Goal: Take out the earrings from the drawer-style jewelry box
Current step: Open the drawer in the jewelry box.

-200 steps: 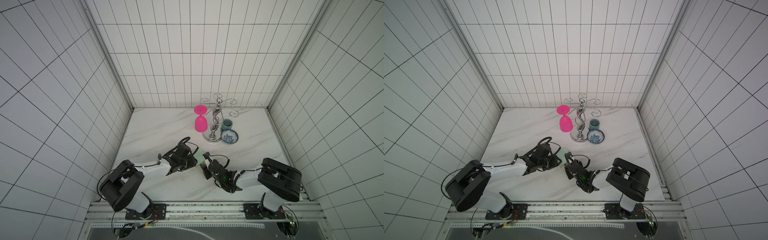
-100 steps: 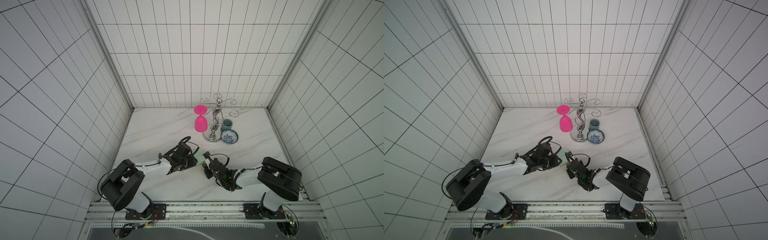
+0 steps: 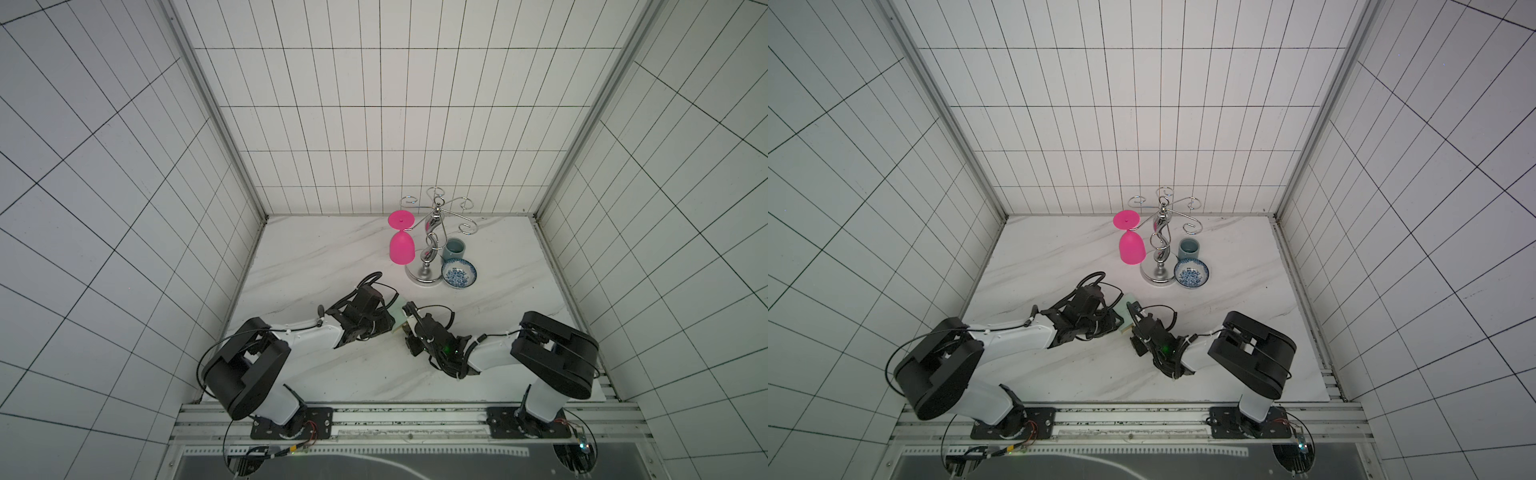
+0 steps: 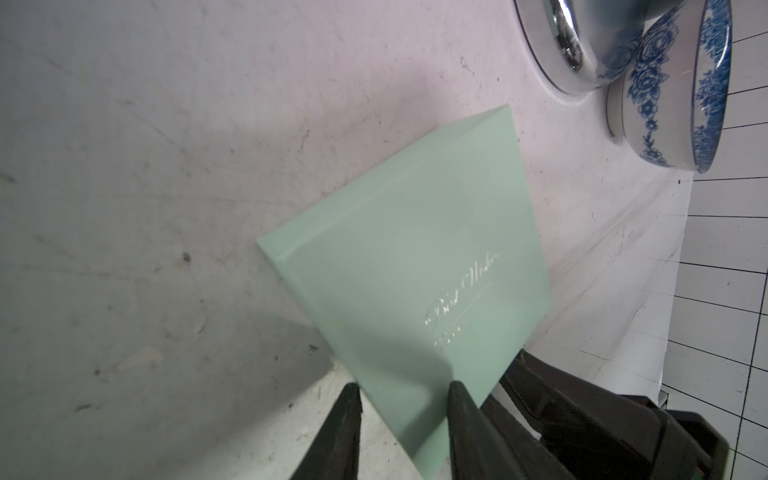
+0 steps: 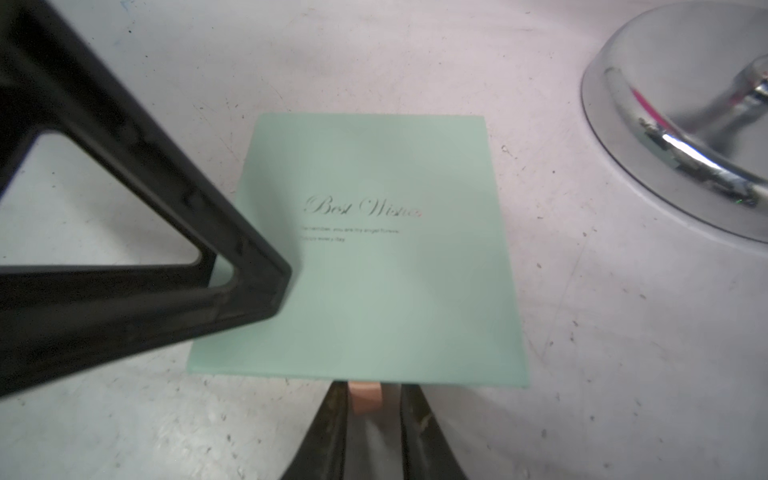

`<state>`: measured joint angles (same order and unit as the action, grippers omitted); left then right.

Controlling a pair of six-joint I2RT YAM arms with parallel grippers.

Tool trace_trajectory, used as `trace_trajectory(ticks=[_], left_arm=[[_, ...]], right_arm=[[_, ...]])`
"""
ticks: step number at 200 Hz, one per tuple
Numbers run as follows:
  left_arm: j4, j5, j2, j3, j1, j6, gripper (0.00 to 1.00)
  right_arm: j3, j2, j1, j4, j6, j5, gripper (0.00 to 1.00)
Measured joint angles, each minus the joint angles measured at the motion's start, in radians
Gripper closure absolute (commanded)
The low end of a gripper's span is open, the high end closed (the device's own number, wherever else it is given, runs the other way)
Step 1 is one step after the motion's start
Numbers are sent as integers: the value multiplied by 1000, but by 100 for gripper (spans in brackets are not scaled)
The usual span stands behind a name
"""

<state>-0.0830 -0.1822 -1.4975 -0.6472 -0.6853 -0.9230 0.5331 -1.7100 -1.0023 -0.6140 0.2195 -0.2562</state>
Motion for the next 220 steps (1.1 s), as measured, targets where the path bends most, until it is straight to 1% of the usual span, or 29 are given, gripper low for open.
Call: trace_trajectory(ticks=[18, 23, 37, 49, 126, 220], left_arm=[[1, 0, -1, 0, 0, 0, 65], [1, 0, -2, 0, 0, 0, 65], [2, 0, -3, -2, 0, 0, 65], [2, 0, -3, -2, 0, 0, 65], [5, 6, -4, -2, 1, -5, 66], [36, 32, -4, 5, 1, -51, 68]], right_arm=[[1, 0, 2, 5, -4, 6, 89], [1, 0, 2, 5, -6, 7, 94], [2, 0, 2, 6, -11, 12, 99], [4, 0, 2, 9, -13, 13, 100], [13, 8, 2, 32, -19, 32, 100], [11, 78, 8, 90, -6, 97, 100]])
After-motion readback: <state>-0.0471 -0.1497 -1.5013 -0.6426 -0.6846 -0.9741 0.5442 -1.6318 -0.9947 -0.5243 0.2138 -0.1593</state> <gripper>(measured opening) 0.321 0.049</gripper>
